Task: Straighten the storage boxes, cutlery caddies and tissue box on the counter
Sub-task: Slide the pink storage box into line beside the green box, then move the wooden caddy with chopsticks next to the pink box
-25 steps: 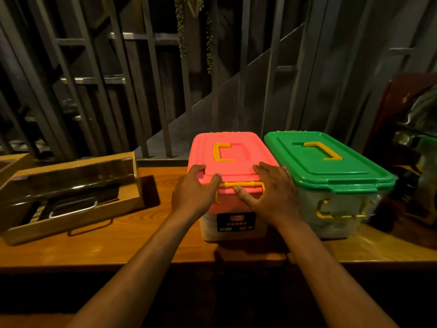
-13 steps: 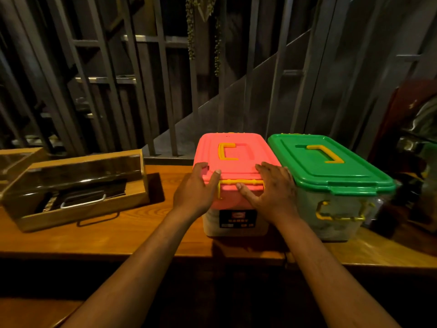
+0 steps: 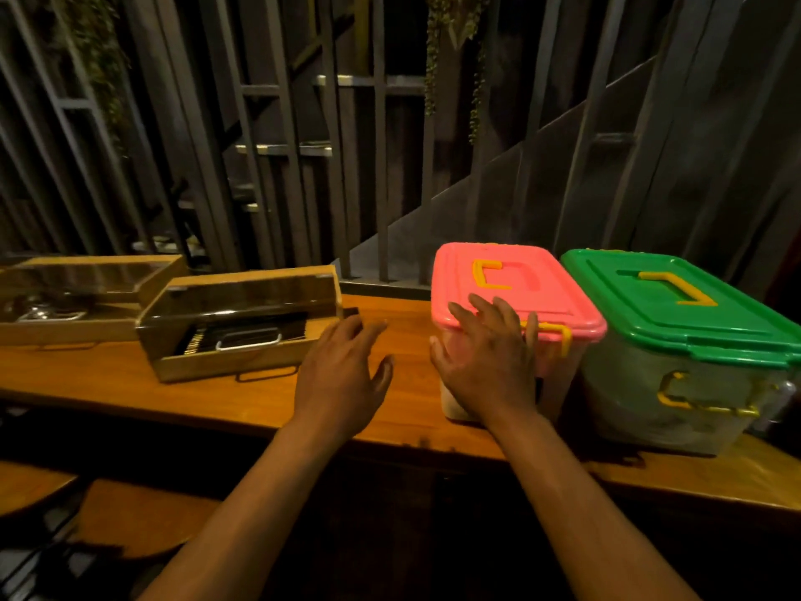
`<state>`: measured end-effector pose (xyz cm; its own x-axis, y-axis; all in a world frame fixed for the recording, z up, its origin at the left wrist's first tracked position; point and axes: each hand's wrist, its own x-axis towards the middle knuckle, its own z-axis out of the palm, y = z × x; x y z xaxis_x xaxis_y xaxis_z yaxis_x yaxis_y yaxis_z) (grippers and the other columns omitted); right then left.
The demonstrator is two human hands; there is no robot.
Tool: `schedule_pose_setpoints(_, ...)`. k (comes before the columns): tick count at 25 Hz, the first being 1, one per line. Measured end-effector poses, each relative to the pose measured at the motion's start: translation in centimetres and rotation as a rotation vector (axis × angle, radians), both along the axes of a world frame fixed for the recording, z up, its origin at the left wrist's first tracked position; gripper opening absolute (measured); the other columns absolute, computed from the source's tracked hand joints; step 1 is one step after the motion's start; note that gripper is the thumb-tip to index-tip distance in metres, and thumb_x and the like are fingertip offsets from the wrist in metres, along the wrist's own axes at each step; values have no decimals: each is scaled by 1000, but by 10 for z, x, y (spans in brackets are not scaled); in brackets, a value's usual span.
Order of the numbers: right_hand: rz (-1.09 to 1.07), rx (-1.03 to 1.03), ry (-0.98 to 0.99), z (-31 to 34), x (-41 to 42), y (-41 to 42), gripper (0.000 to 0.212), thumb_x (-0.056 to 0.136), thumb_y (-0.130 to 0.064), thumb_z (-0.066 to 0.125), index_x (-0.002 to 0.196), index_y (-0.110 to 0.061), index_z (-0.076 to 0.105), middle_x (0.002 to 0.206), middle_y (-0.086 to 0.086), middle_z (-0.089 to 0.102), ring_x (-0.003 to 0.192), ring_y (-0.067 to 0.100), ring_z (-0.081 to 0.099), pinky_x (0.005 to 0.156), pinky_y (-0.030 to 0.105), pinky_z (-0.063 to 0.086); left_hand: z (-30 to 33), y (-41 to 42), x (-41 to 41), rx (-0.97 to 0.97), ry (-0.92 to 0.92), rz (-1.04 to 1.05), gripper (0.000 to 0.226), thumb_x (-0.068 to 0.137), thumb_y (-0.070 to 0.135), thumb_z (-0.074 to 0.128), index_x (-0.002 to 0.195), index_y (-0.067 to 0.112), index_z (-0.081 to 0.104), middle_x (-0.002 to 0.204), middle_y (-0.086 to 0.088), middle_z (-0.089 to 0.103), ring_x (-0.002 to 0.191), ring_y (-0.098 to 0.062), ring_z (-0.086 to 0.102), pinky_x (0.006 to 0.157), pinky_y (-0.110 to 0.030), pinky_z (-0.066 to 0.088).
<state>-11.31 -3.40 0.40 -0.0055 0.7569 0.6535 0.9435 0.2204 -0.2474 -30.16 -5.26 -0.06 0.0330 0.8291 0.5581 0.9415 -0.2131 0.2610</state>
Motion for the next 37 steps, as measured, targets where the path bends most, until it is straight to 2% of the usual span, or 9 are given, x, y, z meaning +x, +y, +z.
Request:
schedule_pose_setpoints(5,121,-13,44,-1,-110,-2,51,84,-56,51,129,-33,57,144,-1,52,139,27,37,114,62,18,-7,-9,-108,-10,51,140,59,90,52,53,144,36,35,151,-3,40,144,-26,27,116,-47,28)
schedule_pose_setpoints(9,160,-50,81,-11,-201,5,51,85,-54,54,131,-34,55,144,-2,51,141,24,34,115,60,16,-16,-12,-200,-59,65,205,61,91,52,50,147,36,30,155,-5,35,146,-28,21,118,-48,23)
schedule_pose_setpoints(18,254,-214,124,-40,-321,53,51,87,-52,54,135,-35,52,148,-2,46,142,21,30,117,54,21,-23,33,-322,-163,54,237,60,91,49,52,146,34,32,152,-2,37,145,-26,24,117,-47,28)
schedule_pose_setpoints(23,336,-302,116,-53,-369,119,53,90,-50,53,140,-35,46,153,-3,39,145,20,23,120,49,12,-29,93,-353,-259,-5,291,57,94,43,51,146,34,31,150,-4,39,142,-25,29,112,-43,34)
schedule_pose_setpoints(26,372,-320,76,-53,-399,154,55,91,-49,51,142,-33,42,154,-2,37,146,20,22,121,48,7,-33,123,-367,-303,-163,282,55,97,43,46,149,32,29,145,-4,46,133,-22,42,103,-39,43)
schedule_pose_setpoints(29,375,-297,-2,-64,-423,176,57,90,-55,46,142,-33,42,153,0,39,145,21,25,120,51,4,-42,148,-384,-346,-621,209,51,100,44,39,148,29,31,140,-6,54,121,-24,56,94,-45,53)
schedule_pose_setpoints(31,363,-212,-5,-76,-427,179,58,87,-58,44,138,-32,48,147,1,47,142,23,33,119,52,8,-48,159,-391,-370,-818,174,52,100,48,38,148,29,35,144,-4,51,127,-22,52,100,-47,49)
schedule_pose_setpoints(34,368,-122,20,-86,-426,181,56,87,-60,44,132,-29,55,140,2,55,136,23,42,117,52,15,-53,166,-393,-353,-912,156,48,99,47,38,144,31,41,137,8,51,123,-14,50,102,-43,47)
schedule_pose_setpoints(37,350,-54,101,-89,-422,179,47,87,-56,47,122,-28,62,133,0,60,132,21,46,117,54,14,-55,160,-392,-377,-981,183,32,98,39,48,130,36,51,113,8,62,99,-13,62,83,-38,55)
